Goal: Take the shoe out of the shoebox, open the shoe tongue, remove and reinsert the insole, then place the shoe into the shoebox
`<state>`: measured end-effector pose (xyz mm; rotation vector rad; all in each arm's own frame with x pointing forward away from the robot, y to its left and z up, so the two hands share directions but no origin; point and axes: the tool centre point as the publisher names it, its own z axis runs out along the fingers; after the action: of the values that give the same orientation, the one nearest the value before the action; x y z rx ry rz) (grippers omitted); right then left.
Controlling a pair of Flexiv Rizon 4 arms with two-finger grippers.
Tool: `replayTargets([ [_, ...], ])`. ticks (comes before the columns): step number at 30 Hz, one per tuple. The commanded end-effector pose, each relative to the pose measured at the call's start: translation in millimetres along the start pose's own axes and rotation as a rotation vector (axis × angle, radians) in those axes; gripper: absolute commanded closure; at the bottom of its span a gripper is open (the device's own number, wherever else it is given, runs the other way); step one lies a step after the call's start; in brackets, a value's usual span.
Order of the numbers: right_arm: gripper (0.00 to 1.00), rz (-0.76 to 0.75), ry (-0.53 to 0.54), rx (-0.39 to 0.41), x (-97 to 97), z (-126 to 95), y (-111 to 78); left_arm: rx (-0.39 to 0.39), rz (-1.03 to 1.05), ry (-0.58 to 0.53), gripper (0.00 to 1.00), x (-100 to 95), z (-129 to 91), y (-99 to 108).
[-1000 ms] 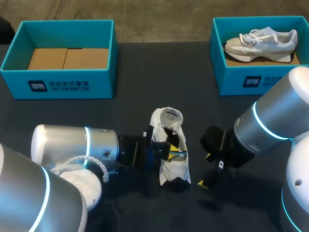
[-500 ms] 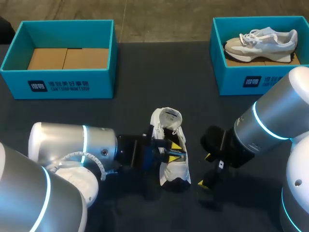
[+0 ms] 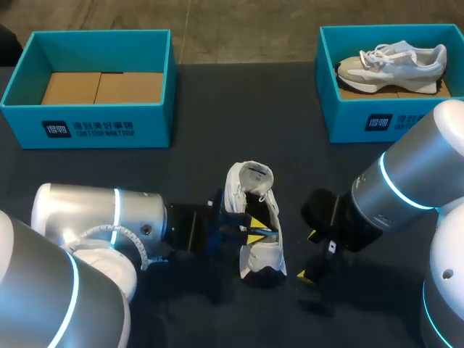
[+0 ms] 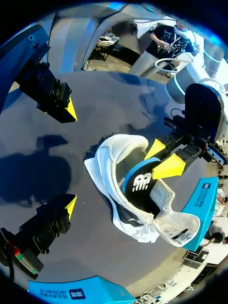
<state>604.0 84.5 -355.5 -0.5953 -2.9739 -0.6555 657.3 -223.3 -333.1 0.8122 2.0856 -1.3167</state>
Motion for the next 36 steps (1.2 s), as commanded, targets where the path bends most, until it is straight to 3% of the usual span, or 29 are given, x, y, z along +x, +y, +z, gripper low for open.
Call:
replayTargets([
  [1,0.0,0.0,-0.002,-0.001,1.1,0,-0.8,-0.008,-0.005,0.025,0.84,-3.1,8,3],
  [3,0.0,0.0,-0.002,-0.001,1.1,0,-0.8,-0.008,-0.004,0.031,0.87,-3.1,9,3],
  [5,0.0,0.0,-0.002,-0.001,1.1,0,-0.8,-0.011,-0.001,0.033,1.0,-3.1,10,4],
  [19,0.0,0.0,-0.002,-0.001,1.1,0,-0.8,-0.099,0.019,0.061,1.0,-0.5,18,24],
  [27,0.0,0.0,-0.002,-0.001,1.1,0,-0.8,-0.087,-0.017,0.067,1.0,0.4,14,24],
  [28,0.0,0.0,-0.002,-0.001,1.1,0,-0.8,-0.084,-0.019,0.068,0.99,0.3,12,23],
  [30,0.0,0.0,-0.002,-0.001,1.1,0,-0.8,-0.079,-0.024,0.074,0.79,-0.3,10,21],
  [33,0.0,0.0,-0.002,-0.001,1.1,0,-0.8,-0.075,-0.02,0.079,0.64,-0.8,6,18],
  [34,0.0,0.0,-0.002,-0.001,1.1,0,-0.8,-0.074,-0.016,0.081,0.6,-1.0,5,17],
  [36,0.0,0.0,-0.002,-0.001,1.1,0,-0.8,-0.07,-0.009,0.085,0.62,-1.3,2,13],
])
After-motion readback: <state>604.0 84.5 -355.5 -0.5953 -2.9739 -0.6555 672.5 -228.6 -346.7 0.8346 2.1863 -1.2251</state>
